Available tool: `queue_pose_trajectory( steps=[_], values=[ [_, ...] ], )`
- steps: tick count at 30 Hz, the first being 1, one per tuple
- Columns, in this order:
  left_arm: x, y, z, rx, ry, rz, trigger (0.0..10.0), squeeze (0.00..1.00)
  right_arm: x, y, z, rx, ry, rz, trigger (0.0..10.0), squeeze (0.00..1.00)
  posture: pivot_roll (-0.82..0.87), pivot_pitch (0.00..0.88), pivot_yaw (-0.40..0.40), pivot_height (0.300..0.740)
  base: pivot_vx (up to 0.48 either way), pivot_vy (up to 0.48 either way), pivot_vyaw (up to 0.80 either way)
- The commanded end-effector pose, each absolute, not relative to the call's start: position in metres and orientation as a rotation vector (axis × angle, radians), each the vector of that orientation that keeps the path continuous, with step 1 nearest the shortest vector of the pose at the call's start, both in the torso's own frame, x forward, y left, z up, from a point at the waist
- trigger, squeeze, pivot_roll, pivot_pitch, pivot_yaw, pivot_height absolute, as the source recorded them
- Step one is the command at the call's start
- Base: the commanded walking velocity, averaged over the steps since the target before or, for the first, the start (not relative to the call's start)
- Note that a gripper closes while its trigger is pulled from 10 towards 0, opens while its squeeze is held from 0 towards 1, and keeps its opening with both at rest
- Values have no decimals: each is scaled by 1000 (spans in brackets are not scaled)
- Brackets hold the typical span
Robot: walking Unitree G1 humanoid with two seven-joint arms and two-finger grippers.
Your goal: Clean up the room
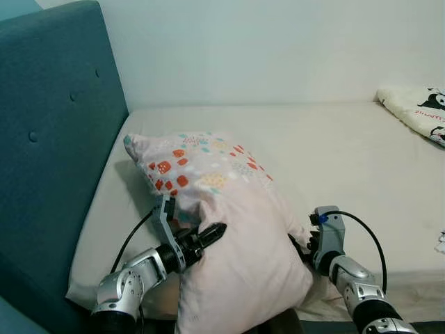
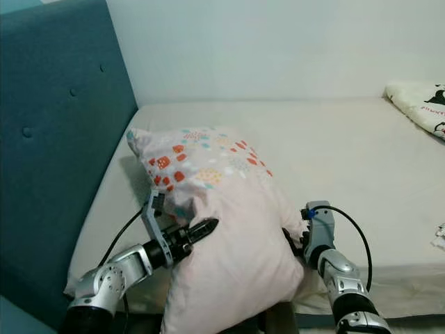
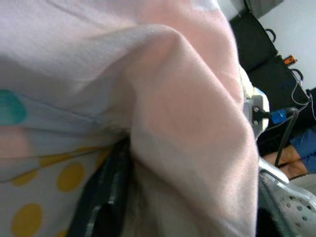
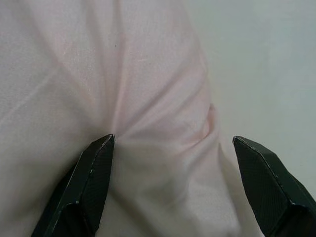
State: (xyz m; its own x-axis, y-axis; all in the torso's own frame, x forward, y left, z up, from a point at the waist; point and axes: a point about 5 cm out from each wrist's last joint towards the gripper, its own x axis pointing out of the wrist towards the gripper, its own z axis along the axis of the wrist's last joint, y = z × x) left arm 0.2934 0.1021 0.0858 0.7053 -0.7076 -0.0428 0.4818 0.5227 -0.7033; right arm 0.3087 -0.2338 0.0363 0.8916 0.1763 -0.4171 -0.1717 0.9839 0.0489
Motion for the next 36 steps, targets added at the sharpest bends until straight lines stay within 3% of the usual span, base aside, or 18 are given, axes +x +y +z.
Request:
queue_pose_trajectory(
  steps=[1, 10, 15, 19, 25, 30, 31, 35, 36],
  values=[
    [295, 94, 88, -749, 343, -743, 0, 0, 307, -225, 30, 19, 465, 205, 10000, 0, -2, 0, 3, 540, 0, 0, 0],
    [311, 77, 95, -750, 347, -743, 0, 0, 308, -222, 31, 30, 453, 207, 10000, 0, -6, 0, 12, 540, 0, 0, 0],
    [342, 63, 116, -565, 297, -665, 0, 0, 308, -223, 32, 30, 440, 196, 10000, 0, -22, 0, 27, 540, 0, 0, 0],
    [386, 93, 162, -233, 138, -430, 0, 0, 310, -232, 38, 24, 416, 163, 10000, 0, -29, 0, 33, 540, 0, 0, 0],
    [401, 114, 190, -116, 47, -307, 0, 0, 311, -235, 41, 23, 402, 154, 10000, 0, -34, 0, 36, 540, 0, 0, 0],
    [416, 156, 237, 40, -86, -53, 0, 0, 314, -240, 49, 19, 369, 136, 10000, 0, -44, 0, 44, 540, 0, 0, 0],
    [417, 171, 241, 84, -95, 43, 0, 0, 315, -240, 51, 19, 359, 136, 10000, 0, -45, 0, 46, 540, 0, 0, 0],
    [416, 186, 235, 110, -72, 127, 0, 0, 316, -239, 53, 18, 348, 140, 10000, 0, -49, 0, 49, 540, 0, 0, 0],
    [412, 204, 223, 128, -31, 225, 0, 0, 317, -237, 54, 17, 339, 146, 10000, 0, -47, 0, 48, 540, 0, 0, 0]
  ],
)
